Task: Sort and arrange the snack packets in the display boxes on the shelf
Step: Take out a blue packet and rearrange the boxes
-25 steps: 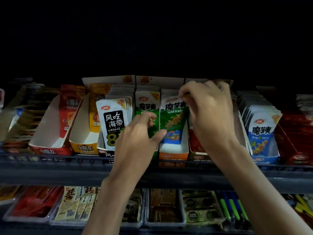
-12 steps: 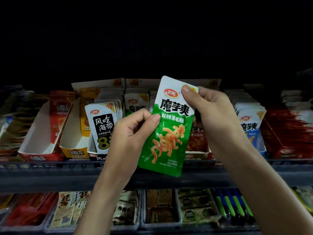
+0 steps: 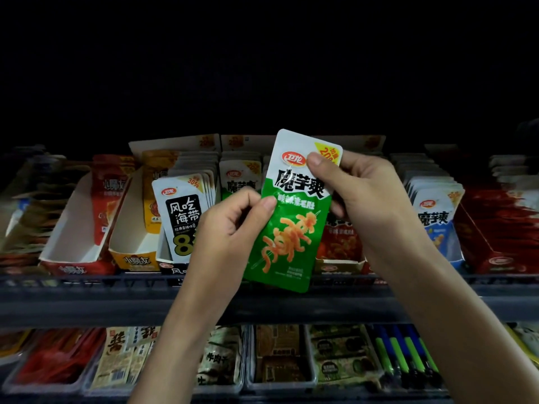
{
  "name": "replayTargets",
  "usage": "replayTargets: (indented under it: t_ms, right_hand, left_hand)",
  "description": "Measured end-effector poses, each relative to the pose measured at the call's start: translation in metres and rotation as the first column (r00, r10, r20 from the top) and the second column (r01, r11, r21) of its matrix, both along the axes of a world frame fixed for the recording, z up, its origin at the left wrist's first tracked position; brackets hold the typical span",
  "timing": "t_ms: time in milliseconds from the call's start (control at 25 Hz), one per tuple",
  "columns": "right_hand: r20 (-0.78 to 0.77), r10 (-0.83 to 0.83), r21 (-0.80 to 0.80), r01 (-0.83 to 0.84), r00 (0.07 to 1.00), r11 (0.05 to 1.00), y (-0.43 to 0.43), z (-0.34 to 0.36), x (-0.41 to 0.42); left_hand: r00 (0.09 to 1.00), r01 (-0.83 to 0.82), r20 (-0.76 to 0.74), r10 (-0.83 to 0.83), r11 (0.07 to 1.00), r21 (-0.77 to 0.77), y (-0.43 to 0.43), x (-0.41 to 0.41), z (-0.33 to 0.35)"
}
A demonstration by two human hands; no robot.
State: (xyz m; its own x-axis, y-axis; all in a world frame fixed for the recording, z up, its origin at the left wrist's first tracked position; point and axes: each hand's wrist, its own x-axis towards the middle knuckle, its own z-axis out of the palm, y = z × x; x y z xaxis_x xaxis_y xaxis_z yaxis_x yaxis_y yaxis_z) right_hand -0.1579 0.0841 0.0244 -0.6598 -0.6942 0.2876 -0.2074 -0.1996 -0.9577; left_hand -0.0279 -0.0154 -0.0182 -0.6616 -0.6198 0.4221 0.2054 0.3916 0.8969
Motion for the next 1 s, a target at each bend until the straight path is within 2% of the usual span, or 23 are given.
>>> replayTargets:
  t_ms: [200, 360, 440, 520, 600, 680, 760, 880, 1000]
  right_hand:
    - [-0.093, 0.065, -0.004, -0.065, 0.994, 0.998, -0.012, -0.007, 0.003]
    - [-0.225, -0.075, -0.091, 0.056, 0.971, 0.994, -0.033, -0.010, 0.012]
    - [-0.291, -0.161, -0.111, 0.134, 0.943, 0.985, -0.045, -0.013, 0.014]
    - [-0.333, -0.221, -0.090, 0.202, 0.917, 0.975, -0.057, -0.017, 0.015]
    - [-0.400, -0.267, -0.028, 0.280, 0.877, 0.960, -0.068, -0.021, 0.015]
    - [-0.506, -0.298, 0.036, 0.365, 0.810, 0.930, -0.078, -0.025, 0.012]
    - [-0.600, -0.281, 0.093, 0.414, 0.749, 0.906, -0.086, -0.027, 0.012]
    - [-0.742, -0.172, 0.217, 0.474, 0.648, 0.853, -0.097, -0.030, 0.014]
    - [-0.854, -0.093, 0.233, 0.537, 0.512, 0.811, -0.104, -0.036, 0.016]
  left_hand:
    - [0.984, -0.168, -0.045, 0.170, 0.985, 0.039, -0.009, 0.008, 0.002]
    - [0.902, -0.421, -0.084, 0.423, 0.906, 0.040, -0.026, 0.019, -0.002]
    - [0.846, -0.532, -0.033, 0.533, 0.846, 0.026, -0.037, 0.024, -0.006]
    - [0.810, -0.580, 0.089, 0.580, 0.814, -0.030, -0.048, 0.028, -0.012]
    - [0.775, -0.557, 0.265, 0.574, 0.818, -0.141, -0.052, 0.029, -0.017]
    - [0.692, -0.472, 0.457, 0.558, 0.830, -0.298, -0.050, 0.029, -0.017]
    - [0.609, -0.382, 0.561, 0.560, 0.828, -0.412, -0.047, 0.029, -0.016]
    - [0.577, -0.355, 0.548, 0.605, 0.790, -0.499, -0.048, 0.030, -0.019]
    - [0.591, -0.351, 0.519, 0.617, 0.776, -0.524, -0.048, 0.031, -0.020]
